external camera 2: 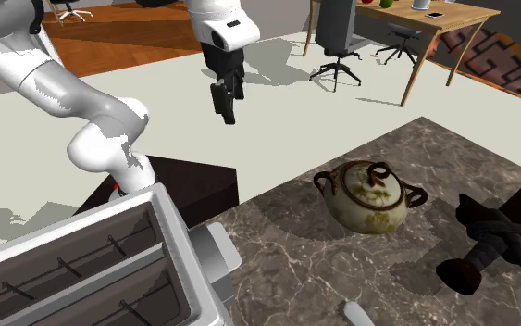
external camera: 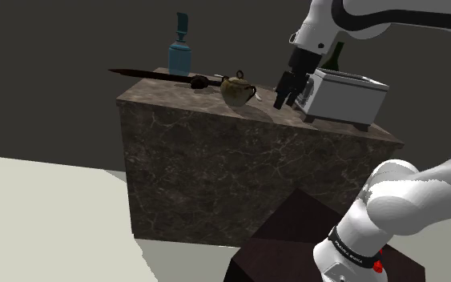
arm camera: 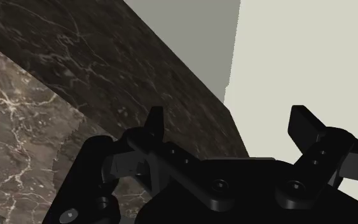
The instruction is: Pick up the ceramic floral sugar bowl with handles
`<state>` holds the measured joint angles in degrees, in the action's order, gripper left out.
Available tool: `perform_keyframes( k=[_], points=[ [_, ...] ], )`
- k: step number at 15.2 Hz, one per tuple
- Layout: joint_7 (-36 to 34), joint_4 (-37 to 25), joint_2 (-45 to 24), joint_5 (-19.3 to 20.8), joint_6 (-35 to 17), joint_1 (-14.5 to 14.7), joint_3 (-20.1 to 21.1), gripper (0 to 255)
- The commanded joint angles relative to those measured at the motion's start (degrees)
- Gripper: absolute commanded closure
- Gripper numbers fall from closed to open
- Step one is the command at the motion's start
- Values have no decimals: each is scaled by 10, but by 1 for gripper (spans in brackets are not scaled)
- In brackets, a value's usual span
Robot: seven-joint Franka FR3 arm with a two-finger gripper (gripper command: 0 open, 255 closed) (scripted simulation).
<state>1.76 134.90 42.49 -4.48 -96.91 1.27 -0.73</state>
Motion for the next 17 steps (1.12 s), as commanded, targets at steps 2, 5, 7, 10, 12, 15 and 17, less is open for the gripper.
perform_keyframes(
  k=[2,5,7,10,12,15,17],
  points=[
    [5,-17,-22,3,-4,-2,-5,0],
    [20,-73,-88,11,-11,-8,-20,0],
    [29,-113,-131,15,-13,-12,-30,0],
    [43,-178,-197,17,-11,-16,-44,0],
    [52,-224,-241,17,-6,-19,-53,0],
    [66,-301,-308,14,6,-23,-66,0],
    [76,-357,-354,10,18,-27,-75,0]
  ],
)
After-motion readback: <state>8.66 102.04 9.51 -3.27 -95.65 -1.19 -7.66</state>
